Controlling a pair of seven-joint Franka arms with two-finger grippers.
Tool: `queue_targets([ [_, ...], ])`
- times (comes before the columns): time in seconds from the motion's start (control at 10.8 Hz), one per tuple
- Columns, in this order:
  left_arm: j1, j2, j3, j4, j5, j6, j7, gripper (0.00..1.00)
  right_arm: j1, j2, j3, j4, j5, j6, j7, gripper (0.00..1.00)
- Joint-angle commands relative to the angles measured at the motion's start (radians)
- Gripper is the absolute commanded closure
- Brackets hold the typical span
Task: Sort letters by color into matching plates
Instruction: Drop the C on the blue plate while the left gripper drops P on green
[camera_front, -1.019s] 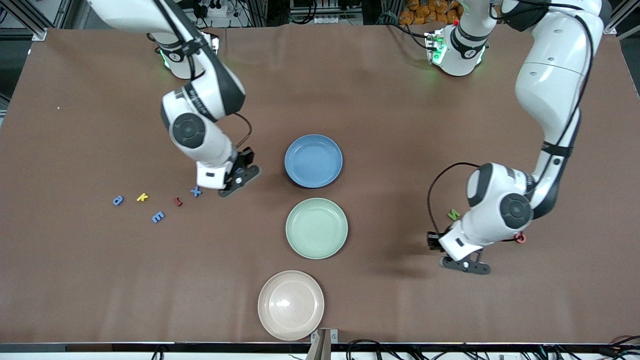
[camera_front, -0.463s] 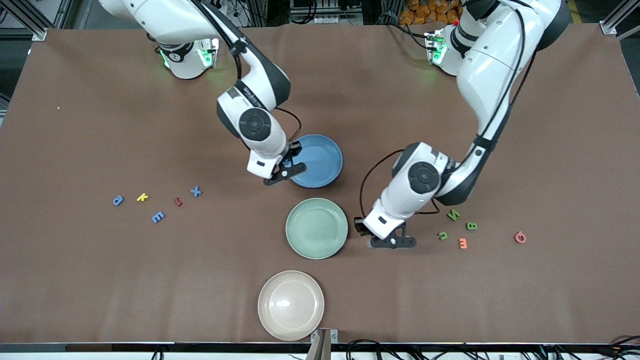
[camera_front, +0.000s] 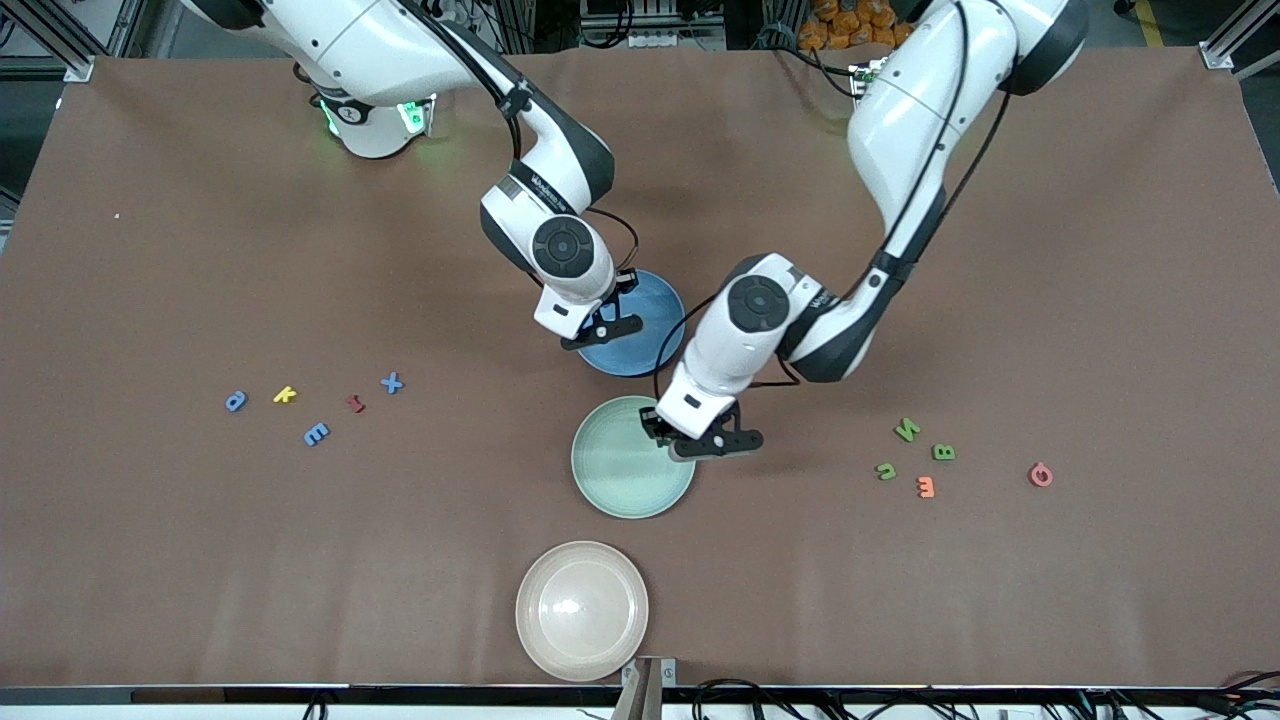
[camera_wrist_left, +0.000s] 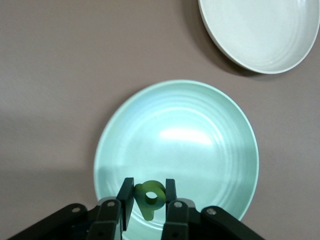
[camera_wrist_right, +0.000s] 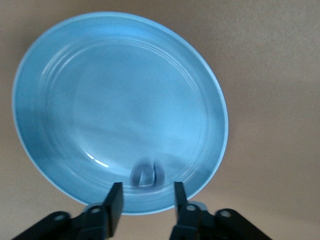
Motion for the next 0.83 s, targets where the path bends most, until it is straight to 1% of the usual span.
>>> queue_targets([
  [0.0, -0.092, 0.035, 0.106, 0.011, -0.010, 0.043, -0.114, 1.00, -0.016, 0.023, 0.009, 0.031, -0.008, -0.020, 0.036, 0.00],
  [0.09, -0.091, 0.033, 0.110, 0.010, -0.008, 0.041, -0.128, 0.94, -0.030, 0.014, 0.009, 0.031, -0.008, -0.026, 0.034, 0.00],
  [0.19, -0.083, 0.024, 0.114, 0.006, -0.004, 0.037, -0.119, 0.05, -0.063, -0.012, 0.009, 0.029, -0.008, -0.077, 0.028, 0.00],
  [0.28, -0.080, 0.018, 0.126, 0.003, 0.010, 0.029, -0.119, 0.00, -0.106, -0.053, 0.009, 0.026, -0.008, -0.144, 0.018, 0.00],
  [0.46, -0.074, -0.002, 0.149, 0.003, 0.013, -0.056, -0.107, 0.00, -0.200, -0.142, 0.000, 0.026, -0.006, -0.293, -0.063, 0.00],
  [0.56, -0.051, -0.005, 0.157, 0.003, 0.013, -0.093, -0.075, 0.00, -0.243, -0.188, -0.022, 0.028, -0.005, -0.343, -0.105, 0.00],
  [0.65, -0.004, -0.011, 0.157, -0.001, 0.013, -0.130, -0.014, 0.00, -0.272, -0.225, -0.045, 0.026, -0.012, -0.389, -0.110, 0.00],
  [0.74, 0.044, -0.019, 0.157, -0.001, 0.013, -0.191, 0.055, 0.00, -0.301, -0.241, -0.093, 0.023, -0.012, -0.401, -0.110, 0.00],
])
